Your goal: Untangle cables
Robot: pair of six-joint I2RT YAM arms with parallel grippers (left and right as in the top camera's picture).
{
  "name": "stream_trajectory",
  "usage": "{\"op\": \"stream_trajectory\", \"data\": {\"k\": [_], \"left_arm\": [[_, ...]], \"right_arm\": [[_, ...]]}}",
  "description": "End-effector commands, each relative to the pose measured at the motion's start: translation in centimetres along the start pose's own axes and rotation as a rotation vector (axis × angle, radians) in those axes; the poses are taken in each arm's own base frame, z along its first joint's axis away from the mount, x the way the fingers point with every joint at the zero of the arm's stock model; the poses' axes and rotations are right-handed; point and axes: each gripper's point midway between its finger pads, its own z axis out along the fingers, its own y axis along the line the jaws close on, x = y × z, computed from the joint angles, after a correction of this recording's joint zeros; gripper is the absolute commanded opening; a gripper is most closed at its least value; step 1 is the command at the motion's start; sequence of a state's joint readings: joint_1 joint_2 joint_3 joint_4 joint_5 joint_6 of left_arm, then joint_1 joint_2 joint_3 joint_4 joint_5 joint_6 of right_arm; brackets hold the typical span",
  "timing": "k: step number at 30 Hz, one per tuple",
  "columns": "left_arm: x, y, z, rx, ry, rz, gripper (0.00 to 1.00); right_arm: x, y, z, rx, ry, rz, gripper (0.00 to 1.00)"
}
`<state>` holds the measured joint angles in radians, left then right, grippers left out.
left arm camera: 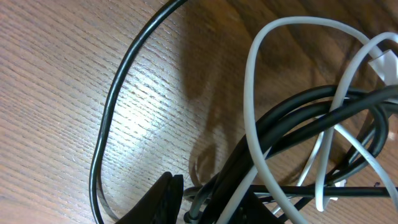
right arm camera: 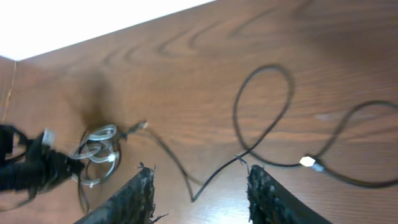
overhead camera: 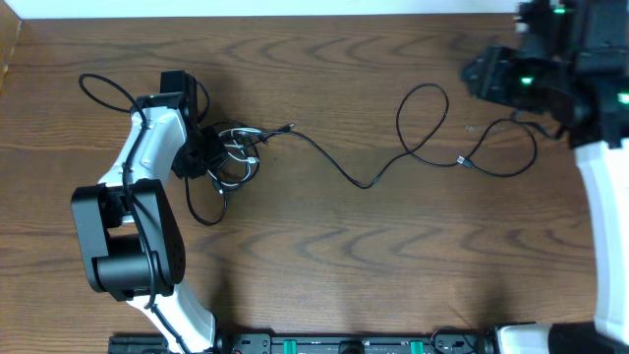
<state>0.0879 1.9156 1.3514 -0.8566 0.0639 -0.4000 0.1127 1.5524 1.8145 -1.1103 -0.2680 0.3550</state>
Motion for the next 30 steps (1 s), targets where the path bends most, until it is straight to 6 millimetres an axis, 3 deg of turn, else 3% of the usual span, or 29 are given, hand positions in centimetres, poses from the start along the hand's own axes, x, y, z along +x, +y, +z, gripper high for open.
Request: {"op": "stream_trajectory", "data": {"k": [1, 4, 9, 13, 15, 21, 26, 30], "left_arm": [[0.3, 0.4, 0.4, -0.027, 0.011, -0.011, 0.25], [0.4, 0.5, 0.4, -0.030, 0.015, -0.011, 0.25], [0.5, 0.5, 0.4, -0.030, 0.017, -0.011, 0.25], [0.6, 0.6, 0.4, -0.033, 0.021, -0.011, 0.25], [0.6, 0.6, 0.4, -0.033, 0.023, -0.012, 0.25], [0.6, 0.6, 0.4, -0.033, 0.023, -0.013, 0.25], [0.6, 0.6, 0.4, -0.034, 0.023, -0.023, 0.25], [0.6, 0.6, 0.4, -0.034, 0.023, -0.023, 0.25]], "right_arm": [[2.0, 2.5, 3.7, -0.053, 0.111, -0.044, 0.50], [3.7, 4.5, 6.9, -0.073, 0.184, -0.072, 0.57], [6.6, 8.6, 13.3, -0.112, 0.263, -0.044, 0.58], [8.5, 11.1, 18.2, -0.124, 0.296, 0.084, 0.61], [9.5, 12.0, 20.3, -0.122, 0.311, 0.159, 0.70], [13.5, 13.9, 27.8, -0.091, 0.367, 0.481, 0.61], [17.6, 16.0, 33.7, -0.091, 0.401, 0.756, 0.45], [18.8, 17.8, 36.4, -0.145, 0.379, 0.861, 0.44]]}}
